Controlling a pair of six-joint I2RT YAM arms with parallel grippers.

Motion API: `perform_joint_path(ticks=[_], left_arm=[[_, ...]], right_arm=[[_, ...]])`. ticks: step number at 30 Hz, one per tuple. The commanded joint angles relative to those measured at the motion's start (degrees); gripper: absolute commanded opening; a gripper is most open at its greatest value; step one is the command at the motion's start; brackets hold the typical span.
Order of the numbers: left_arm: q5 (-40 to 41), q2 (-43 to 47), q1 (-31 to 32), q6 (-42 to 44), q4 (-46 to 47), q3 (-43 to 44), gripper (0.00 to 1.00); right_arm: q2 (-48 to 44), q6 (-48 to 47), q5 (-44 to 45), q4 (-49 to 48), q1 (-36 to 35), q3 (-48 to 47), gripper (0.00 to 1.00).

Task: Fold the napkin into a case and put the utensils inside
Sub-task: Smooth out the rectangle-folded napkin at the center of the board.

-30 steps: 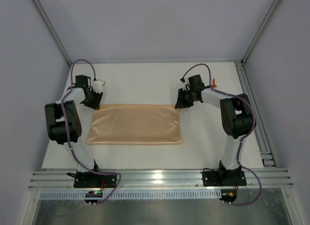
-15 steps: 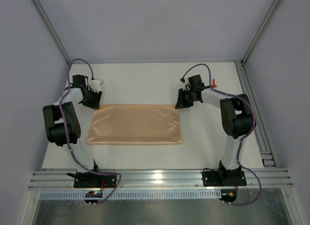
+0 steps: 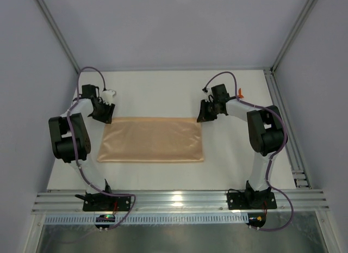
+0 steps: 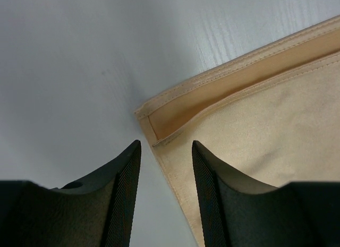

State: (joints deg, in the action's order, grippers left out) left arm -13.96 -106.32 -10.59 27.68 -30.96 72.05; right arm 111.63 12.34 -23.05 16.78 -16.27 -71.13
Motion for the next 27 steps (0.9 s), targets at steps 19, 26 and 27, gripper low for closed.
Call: perform_joint_path(ticks=[19, 26, 27], left_arm=[[-0.46, -0.9, -0.31, -0.26, 0.81, 2.04, 0.0], [1.65, 1.38, -0.31, -2.45, 2.39, 1.07, 0.0], [1.74, 1.56, -0.22, -2.63, 2.48, 0.99, 0.0]], right_arm=[[-1.15, -1.17, 0.2, -0.34, -0.16, -0.85, 0.03], [-2.91, -1.79, 1.43, 0.98, -0.16, -1.55, 0.03], [-3.0, -1.88, 1.43, 1.24, -0.25, -2.25, 0.03]])
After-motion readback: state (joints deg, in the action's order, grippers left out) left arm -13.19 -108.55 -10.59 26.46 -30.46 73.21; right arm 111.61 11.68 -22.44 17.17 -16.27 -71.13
